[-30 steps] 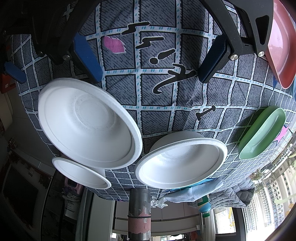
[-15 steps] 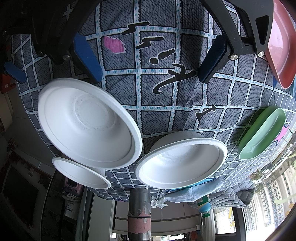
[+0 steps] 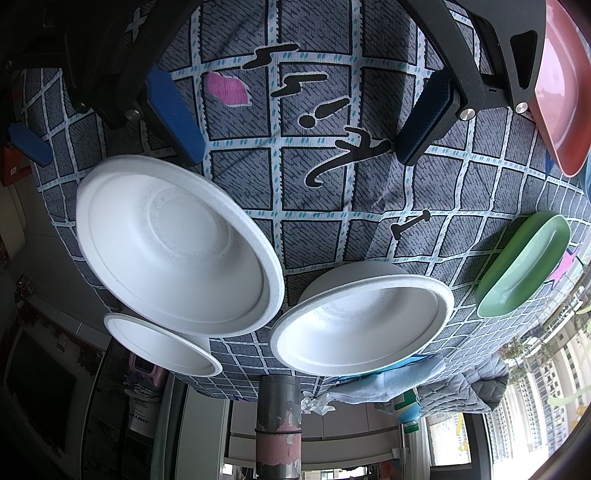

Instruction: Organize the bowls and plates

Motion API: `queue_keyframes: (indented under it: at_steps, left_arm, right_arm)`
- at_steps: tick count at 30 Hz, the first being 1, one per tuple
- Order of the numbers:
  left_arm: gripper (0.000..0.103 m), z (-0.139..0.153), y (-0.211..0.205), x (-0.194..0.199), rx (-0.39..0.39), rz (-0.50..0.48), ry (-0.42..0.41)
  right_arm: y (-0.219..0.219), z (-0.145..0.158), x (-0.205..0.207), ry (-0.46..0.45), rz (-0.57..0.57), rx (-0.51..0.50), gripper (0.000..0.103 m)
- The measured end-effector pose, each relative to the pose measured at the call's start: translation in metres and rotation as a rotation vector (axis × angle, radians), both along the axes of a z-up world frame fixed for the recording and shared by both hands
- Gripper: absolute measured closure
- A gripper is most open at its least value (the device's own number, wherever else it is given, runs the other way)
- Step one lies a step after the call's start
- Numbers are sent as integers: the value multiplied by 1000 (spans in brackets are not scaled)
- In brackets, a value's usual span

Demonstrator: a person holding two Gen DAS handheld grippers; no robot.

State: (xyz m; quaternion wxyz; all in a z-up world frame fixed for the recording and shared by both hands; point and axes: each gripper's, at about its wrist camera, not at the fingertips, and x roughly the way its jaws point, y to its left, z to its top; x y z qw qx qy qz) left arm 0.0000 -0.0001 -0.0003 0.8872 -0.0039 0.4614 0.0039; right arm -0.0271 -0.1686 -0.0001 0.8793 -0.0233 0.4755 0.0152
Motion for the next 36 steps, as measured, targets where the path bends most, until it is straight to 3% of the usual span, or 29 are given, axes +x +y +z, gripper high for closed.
queue_keyframes:
  at_steps: [21,27,30,33,34,36]
  left_arm:
    - [0,0,0,0,0,0,0]
    - [0,2,-5,0,0,109,6]
    - [0,2,-4,9,-2,67,91]
    - [0,3,-7,21,23,-34,253]
    - [0,6,-6,21,52,-32,293]
    - [0,19,2,22,64,-9,348]
  right_arm:
    - [0,0,0,0,0,-1,1]
    - [3,0,-1,5,-18,0,1]
    - [2,4,4,59,-14,-6,1]
    - [1,9,17,241,4,-37,1]
    - [-1,13,18,292,-10,-57,1]
    - [-8,32,13,303,-38,-77,1]
